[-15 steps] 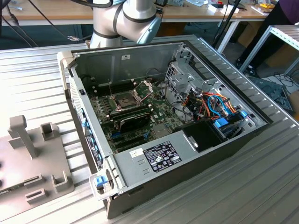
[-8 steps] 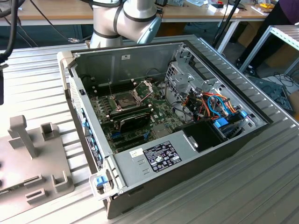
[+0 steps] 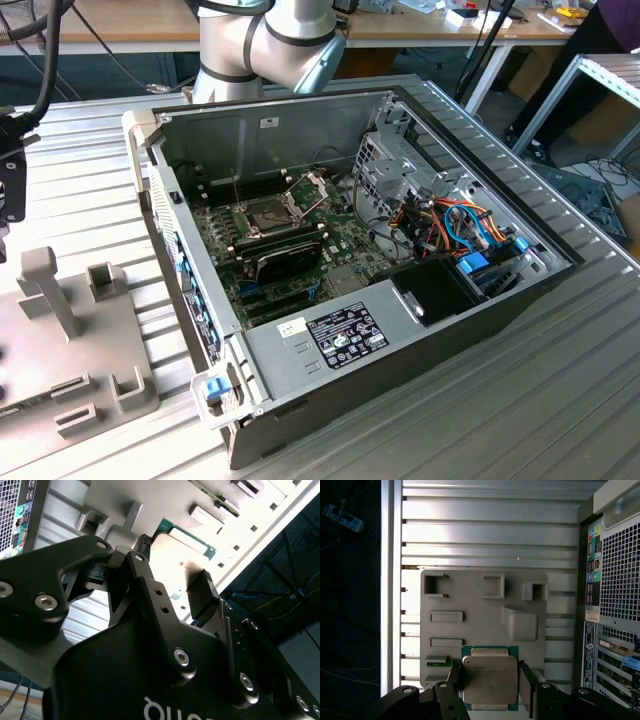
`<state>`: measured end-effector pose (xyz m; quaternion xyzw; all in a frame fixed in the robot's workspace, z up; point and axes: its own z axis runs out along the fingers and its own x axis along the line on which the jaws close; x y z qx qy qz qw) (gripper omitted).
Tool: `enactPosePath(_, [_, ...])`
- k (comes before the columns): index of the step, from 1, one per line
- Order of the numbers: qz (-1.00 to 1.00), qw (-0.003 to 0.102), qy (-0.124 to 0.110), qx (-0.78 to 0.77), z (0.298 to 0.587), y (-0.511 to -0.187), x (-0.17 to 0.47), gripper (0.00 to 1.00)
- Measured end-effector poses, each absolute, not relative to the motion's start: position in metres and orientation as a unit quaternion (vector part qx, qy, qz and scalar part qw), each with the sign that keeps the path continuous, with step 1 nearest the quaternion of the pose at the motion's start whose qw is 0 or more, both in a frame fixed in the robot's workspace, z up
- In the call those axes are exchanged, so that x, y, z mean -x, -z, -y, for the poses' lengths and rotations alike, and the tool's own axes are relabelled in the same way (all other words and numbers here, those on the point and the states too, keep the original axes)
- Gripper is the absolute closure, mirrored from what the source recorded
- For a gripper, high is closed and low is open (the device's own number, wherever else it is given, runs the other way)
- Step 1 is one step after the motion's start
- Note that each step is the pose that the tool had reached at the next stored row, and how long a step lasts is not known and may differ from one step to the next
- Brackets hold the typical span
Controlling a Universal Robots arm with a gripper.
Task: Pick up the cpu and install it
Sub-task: 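Pick up the cpu and move it towards the insertion slot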
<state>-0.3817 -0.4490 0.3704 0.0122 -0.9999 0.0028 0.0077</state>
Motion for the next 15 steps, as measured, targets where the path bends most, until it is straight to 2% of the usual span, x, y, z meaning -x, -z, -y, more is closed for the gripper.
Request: enactPosePath(15, [1.000, 0.008, -0.003, -0.012, 0.449, -0.370, 0.358, 0.45])
